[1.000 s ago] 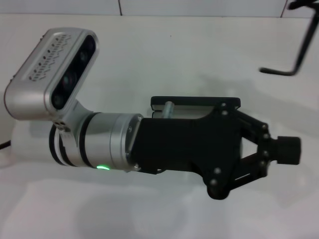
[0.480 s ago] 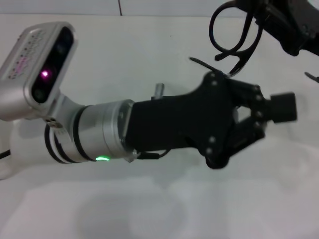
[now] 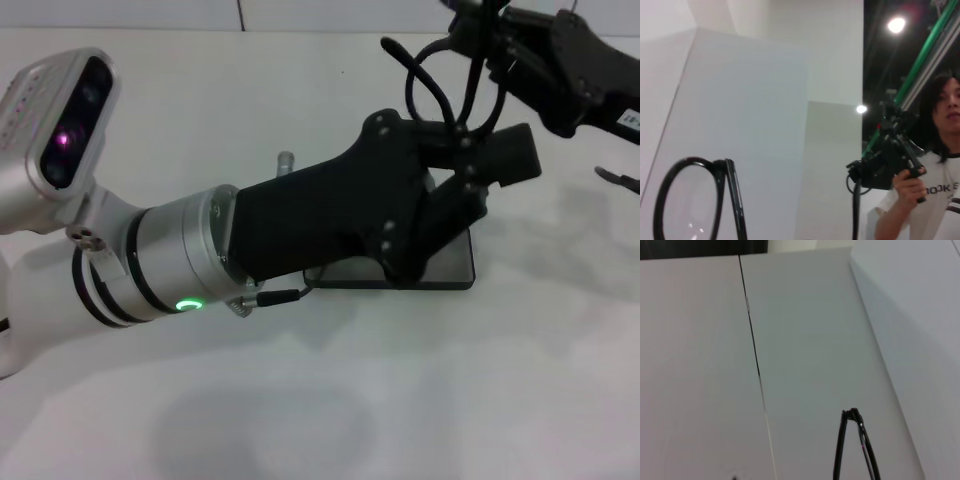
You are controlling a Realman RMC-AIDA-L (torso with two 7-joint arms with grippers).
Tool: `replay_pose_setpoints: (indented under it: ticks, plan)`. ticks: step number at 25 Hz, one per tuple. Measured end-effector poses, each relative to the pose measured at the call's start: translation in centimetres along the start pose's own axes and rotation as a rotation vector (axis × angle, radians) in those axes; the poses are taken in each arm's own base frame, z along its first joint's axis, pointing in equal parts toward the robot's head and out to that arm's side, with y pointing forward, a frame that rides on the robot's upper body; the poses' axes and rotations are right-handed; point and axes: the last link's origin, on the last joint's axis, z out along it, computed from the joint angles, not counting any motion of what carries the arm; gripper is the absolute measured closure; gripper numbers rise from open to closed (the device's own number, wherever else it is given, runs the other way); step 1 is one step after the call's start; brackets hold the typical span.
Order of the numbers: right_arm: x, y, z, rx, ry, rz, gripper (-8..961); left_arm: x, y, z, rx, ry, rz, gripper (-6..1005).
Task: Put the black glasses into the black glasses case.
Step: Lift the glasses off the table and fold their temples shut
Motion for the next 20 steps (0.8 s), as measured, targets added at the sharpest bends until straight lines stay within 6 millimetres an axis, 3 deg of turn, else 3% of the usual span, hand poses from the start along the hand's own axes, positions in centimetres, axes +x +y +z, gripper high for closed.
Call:
replay_pose_setpoints:
  ticks: [20]
  plan:
    - [1.4, 0.3, 1.8, -0.063, 0.096, 0.01, 844, -0.7, -1.0, -0.9, 0.089, -0.019, -0.036, 962]
